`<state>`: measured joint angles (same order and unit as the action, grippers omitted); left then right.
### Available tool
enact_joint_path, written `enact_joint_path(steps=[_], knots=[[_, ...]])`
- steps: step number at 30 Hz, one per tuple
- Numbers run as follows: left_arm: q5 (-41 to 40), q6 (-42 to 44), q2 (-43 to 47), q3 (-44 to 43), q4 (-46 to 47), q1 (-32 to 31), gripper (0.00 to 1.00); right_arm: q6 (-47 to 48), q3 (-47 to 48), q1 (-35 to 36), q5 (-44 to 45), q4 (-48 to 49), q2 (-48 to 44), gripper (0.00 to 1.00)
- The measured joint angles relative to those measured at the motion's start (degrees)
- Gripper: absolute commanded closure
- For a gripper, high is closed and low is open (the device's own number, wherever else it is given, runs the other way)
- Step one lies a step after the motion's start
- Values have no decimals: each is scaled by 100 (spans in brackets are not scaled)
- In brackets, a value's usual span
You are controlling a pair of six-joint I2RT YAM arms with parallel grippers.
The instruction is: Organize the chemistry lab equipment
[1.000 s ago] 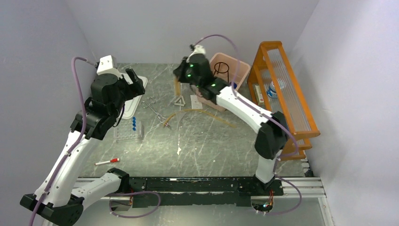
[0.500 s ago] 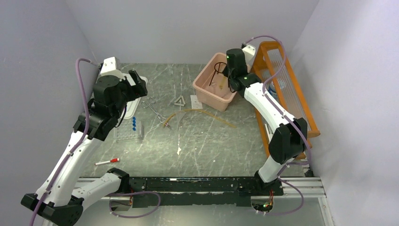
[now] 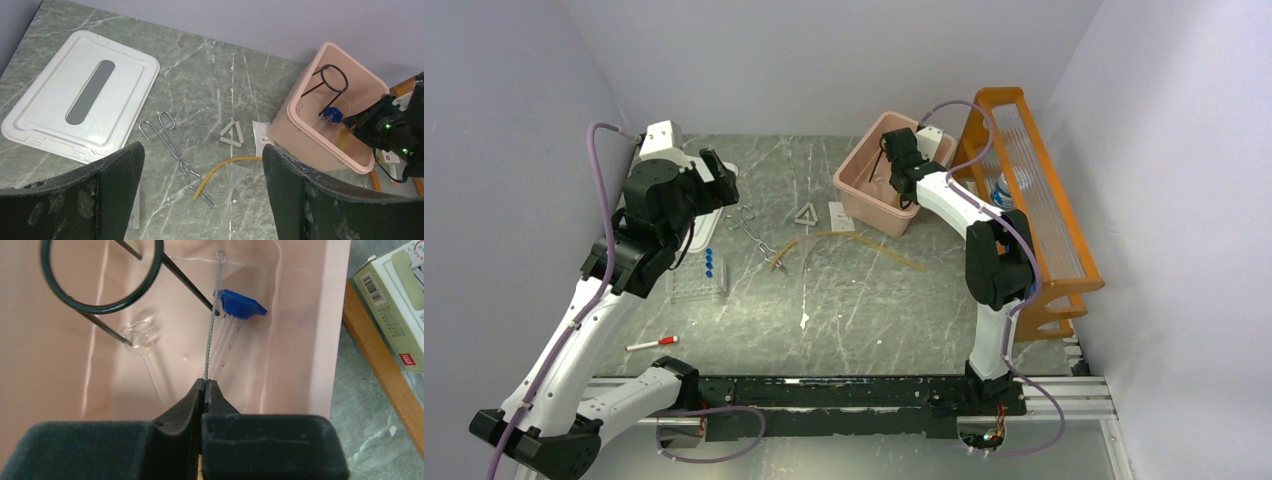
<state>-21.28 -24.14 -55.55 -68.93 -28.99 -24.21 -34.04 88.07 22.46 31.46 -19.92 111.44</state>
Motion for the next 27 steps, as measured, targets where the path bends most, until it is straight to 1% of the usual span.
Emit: enact_joint_path(steps=[2, 5, 9, 12, 17, 19, 21, 27], knots=[[0, 2, 0, 0, 0, 0, 9, 2, 0, -9, 57, -42, 118, 98], [0, -2, 0, 4, 0, 0, 10, 9, 0, -15, 146, -103, 164, 87], [-2, -11, 0, 4, 0, 0, 10, 2, 0, -17, 291, -105, 164, 79], [-4, -11, -2, 4, 0, 0, 10, 9, 0, -17, 372, -116, 164, 76], [-2, -11, -39, 4, -2, 0, 9, 33, 2, -17, 413, -157, 133, 74], [2, -11, -55, 4, 0, 0, 8, 85, 2, -17, 380, -166, 59, 71], [11, -11, -61, 7, 0, 0, 6, 181, 31, -17, 293, -197, -76, 64], [144, -26, -59, 74, 48, 0, 4, 592, 627, 33, -173, -402, -483, 54]])
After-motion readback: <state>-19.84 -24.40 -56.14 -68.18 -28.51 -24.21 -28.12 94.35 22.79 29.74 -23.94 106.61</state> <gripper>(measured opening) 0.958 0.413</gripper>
